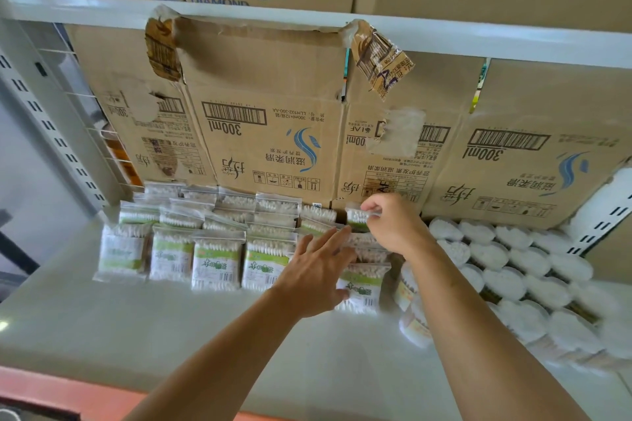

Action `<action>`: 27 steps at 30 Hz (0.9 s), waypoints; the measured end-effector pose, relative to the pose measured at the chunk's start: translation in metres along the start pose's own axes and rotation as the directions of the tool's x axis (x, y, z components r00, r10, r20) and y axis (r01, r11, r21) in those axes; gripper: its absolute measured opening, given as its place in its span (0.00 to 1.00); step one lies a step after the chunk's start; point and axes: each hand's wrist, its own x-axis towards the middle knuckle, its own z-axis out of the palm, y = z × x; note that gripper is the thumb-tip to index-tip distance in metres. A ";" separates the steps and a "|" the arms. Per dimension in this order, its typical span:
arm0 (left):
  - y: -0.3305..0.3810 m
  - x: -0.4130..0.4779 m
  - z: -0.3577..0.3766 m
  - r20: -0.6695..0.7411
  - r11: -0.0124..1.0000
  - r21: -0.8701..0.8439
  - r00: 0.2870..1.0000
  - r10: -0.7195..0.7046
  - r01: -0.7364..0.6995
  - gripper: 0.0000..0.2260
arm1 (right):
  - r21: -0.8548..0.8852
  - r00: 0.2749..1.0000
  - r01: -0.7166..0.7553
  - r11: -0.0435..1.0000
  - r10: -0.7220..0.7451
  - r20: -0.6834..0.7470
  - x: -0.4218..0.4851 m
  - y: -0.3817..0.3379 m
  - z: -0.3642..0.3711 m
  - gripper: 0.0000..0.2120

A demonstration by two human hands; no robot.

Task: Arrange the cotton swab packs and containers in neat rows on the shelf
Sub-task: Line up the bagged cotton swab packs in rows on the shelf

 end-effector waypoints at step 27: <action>-0.010 -0.011 -0.001 -0.154 0.982 0.054 0.973 -0.170 0.180 0.32 | -0.240 1.000 -0.007 0.971 0.013 0.022 -0.034 0.007 0.003 0.29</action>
